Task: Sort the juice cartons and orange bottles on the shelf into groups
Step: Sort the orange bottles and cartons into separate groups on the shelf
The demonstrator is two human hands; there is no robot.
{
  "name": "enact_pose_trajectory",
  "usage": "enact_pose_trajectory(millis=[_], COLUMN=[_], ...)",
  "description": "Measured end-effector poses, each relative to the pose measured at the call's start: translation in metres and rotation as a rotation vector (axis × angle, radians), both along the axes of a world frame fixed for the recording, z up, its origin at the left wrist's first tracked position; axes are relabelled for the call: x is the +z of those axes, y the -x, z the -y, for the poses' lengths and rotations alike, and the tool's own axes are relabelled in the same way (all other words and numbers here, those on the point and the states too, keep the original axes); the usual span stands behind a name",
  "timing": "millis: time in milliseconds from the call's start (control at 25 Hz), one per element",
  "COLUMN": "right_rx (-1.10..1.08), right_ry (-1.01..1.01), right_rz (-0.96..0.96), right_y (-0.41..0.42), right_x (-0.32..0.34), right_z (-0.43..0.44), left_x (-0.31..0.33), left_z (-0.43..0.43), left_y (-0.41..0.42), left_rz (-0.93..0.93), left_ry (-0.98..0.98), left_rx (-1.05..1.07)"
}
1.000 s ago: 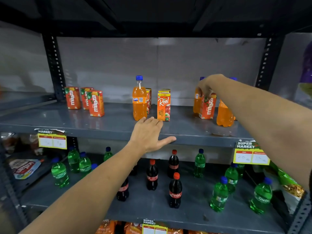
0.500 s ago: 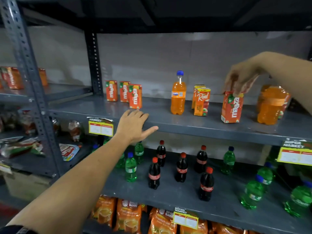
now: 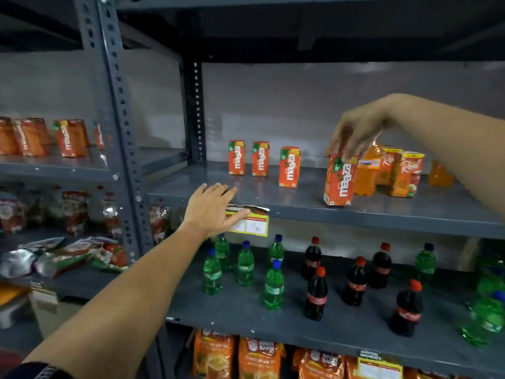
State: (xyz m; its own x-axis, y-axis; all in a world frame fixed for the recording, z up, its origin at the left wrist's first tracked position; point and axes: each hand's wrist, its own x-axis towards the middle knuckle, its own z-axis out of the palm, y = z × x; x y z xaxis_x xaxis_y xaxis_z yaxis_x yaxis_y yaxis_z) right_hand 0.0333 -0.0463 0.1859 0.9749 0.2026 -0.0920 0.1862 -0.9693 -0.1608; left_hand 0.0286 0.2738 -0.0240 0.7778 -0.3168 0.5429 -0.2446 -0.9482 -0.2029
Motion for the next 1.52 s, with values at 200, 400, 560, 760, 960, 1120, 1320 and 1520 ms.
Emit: enact_pose_trajectory(millis=[200, 400, 560, 760, 960, 1120, 1320, 1520], right_rx=[0.062, 0.103, 0.137, 0.102, 0.096, 0.103, 0.031, -0.171], right_ry=[-0.019, 0.009, 0.064, 0.098, 0.043, 0.064, 0.018, -0.037], right_rz=[-0.047, 0.029, 0.091, 0.136, 0.138, 0.234, 0.197, 0.065], right_y=[-0.032, -0.071, -0.089, -0.103, -0.097, -0.083, -0.052, -0.012], right_x=[-0.005, -0.014, -0.012, -0.019, -0.020, -0.022, -0.031, -0.049], right_z=[-0.100, -0.171, -0.210, -0.230, -0.221, -0.200, -0.142, -0.044], left_x=[0.012, 0.004, -0.003, -0.006, -0.004, 0.001, -0.004, -0.003], left_z=[-0.047, -0.049, -0.054, -0.055, -0.059, -0.058, -0.051, 0.033], left_y=[-0.026, -0.036, -0.044, -0.048, -0.048, -0.044, -0.040, -0.021], left_rz=[-0.030, -0.011, 0.040, 0.077, 0.085, 0.049, 0.150, 0.208], left_ry=[-0.095, 0.019, 0.039, 0.040, 0.039, 0.014, 0.088, 0.019], left_rx=[-0.016, -0.095, -0.127, -0.140, -0.155, -0.160, -0.291, -0.424])
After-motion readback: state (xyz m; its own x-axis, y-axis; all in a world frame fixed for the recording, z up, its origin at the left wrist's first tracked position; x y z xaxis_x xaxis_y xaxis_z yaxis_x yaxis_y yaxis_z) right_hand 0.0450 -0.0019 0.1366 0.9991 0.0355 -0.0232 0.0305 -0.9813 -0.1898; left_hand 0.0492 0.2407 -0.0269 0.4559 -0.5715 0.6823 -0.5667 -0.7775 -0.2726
